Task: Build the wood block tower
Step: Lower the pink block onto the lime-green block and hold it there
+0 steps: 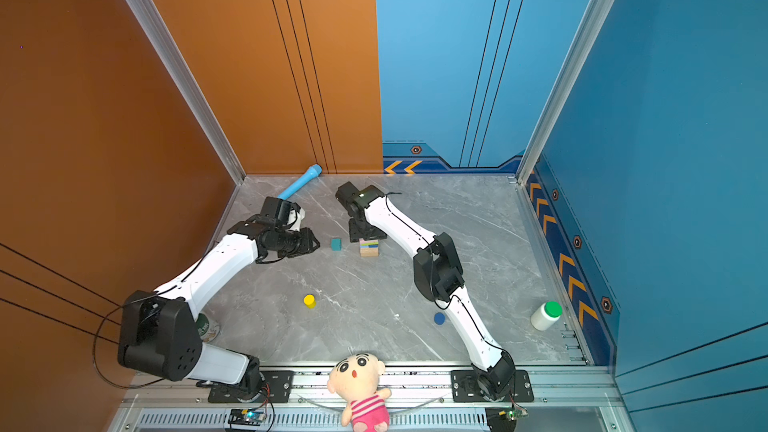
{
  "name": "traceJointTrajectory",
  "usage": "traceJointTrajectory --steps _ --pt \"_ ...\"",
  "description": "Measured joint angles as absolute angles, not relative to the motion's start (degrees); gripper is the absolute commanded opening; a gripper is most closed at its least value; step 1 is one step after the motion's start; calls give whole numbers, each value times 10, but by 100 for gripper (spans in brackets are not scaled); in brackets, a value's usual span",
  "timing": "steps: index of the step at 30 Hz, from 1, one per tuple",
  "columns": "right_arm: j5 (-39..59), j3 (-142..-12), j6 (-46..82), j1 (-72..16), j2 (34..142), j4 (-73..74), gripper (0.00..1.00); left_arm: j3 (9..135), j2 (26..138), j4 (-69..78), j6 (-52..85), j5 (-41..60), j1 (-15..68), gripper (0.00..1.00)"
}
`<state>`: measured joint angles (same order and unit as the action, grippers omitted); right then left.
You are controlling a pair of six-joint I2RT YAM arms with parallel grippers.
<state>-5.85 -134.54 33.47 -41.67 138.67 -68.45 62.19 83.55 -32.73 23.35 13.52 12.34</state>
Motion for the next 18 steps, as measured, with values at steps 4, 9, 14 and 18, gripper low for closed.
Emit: traceJointTrajectory --steps 4,9,14,18 --pt "-58 -1345 335 -417 1387 -684 70 621 836 -327 234 135 123 41" --pt "-58 -1346 335 -417 1388 -684 70 620 836 -327 234 135 123 41" --pt "-58 -1346 339 -417 1388 -684 70 620 835 -327 234 135 123 41" --pt "-58 -1346 339 -417 1388 -684 70 620 835 -327 234 135 123 41"
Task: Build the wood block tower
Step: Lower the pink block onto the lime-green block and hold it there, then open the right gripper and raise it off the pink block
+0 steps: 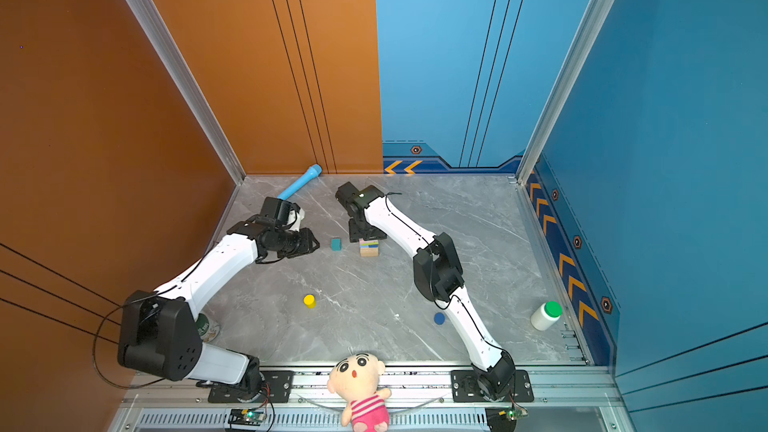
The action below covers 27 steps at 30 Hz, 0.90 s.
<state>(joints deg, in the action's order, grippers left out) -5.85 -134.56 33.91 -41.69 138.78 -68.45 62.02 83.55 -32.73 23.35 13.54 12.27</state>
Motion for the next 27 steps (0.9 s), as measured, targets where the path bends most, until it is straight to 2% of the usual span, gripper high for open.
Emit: traceJointTrajectory --steps 19,27 --pt "-59 -1343 343 -417 1388 -685 75 620 835 -327 234 136 123 41" --pt "-59 -1342 345 -417 1388 -686 82 620 835 -327 234 136 123 41"
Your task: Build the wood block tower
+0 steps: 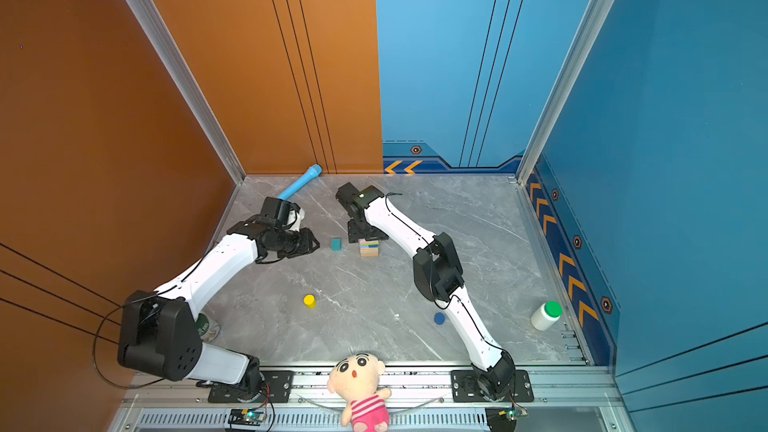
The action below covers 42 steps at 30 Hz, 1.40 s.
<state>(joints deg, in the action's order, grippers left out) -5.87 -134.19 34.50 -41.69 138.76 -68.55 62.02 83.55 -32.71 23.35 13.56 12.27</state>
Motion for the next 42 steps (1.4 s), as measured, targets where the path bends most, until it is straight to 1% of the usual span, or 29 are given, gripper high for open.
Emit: traceJointTrajectory --steps 9,13,15,17,18,22,24,25,26,27,34,42 --pt "-58 -1336 345 -417 1372 -684 87 618 816 -327 234 136 123 41" --pt "-58 -1312 345 -418 1329 -679 88 616 805 -327 237 136 125 41" --pt "-58 -1289 345 -418 1296 -672 87 616 803 -327 239 136 130 37" --pt "-58 -1258 345 -418 1257 -659 81 616 803 -327 242 136 137 32" --pt "-57 -1241 345 -418 1239 -649 75 616 803 -327 245 136 141 28" --pt "-38 -1140 352 -409 1146 -597 35 616 804 -326 251 137 166 10" --pt "-24 -1088 354 -396 1107 -563 17 619 808 -326 257 137 177 2" --pt "-17 -1061 357 -386 1090 -545 9 625 814 -326 258 138 184 0" --pt "-10 -1034 359 -375 1075 -529 3 632 821 -324 260 139 190 0" --pt "-1 -1005 364 -362 1061 -512 0 638 830 -322 264 140 196 0" --pt "62 -868 371 -300 1038 -406 0 677 906 -298 283 169 217 0" --pt "123 -808 381 -272 1038 -311 0 731 981 -293 299 184 223 0"
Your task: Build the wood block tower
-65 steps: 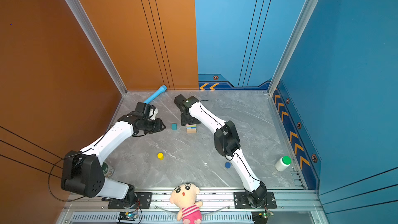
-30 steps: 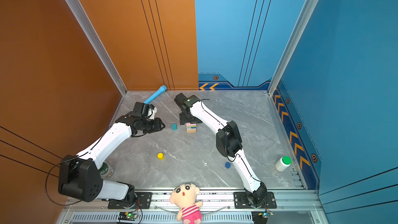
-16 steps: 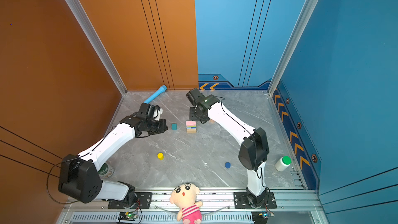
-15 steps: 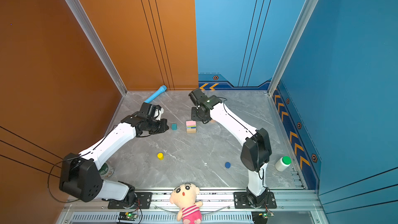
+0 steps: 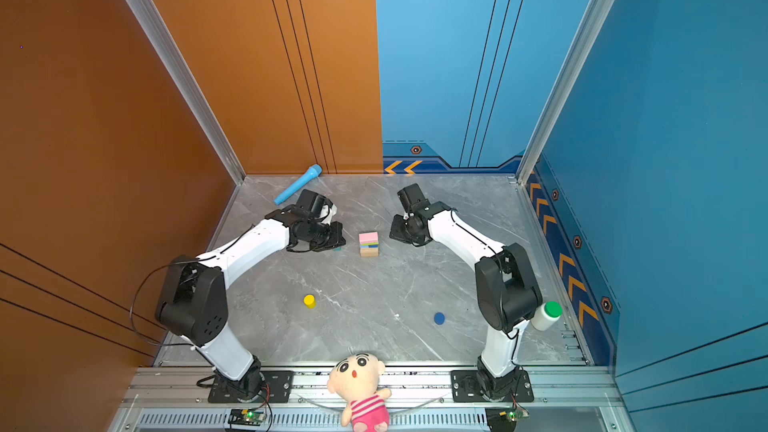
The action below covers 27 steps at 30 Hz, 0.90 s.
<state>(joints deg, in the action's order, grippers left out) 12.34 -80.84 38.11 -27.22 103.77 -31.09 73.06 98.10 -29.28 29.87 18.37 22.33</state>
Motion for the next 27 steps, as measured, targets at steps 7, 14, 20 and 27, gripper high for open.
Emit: traceJointTrajectory --steps 7,14,20,27 --pt "158 -801 394 -269 1046 -254 0 765 1022 -293 300 191 226 0" --pt "178 -801 408 -269 1083 -224 0 788 1054 -295 300 196 228 0" --pt "185 -801 418 -269 1104 -212 0 811 1078 -300 300 198 229 0" --pt "194 -802 423 -270 1121 -203 0 818 1090 -310 298 198 229 0"
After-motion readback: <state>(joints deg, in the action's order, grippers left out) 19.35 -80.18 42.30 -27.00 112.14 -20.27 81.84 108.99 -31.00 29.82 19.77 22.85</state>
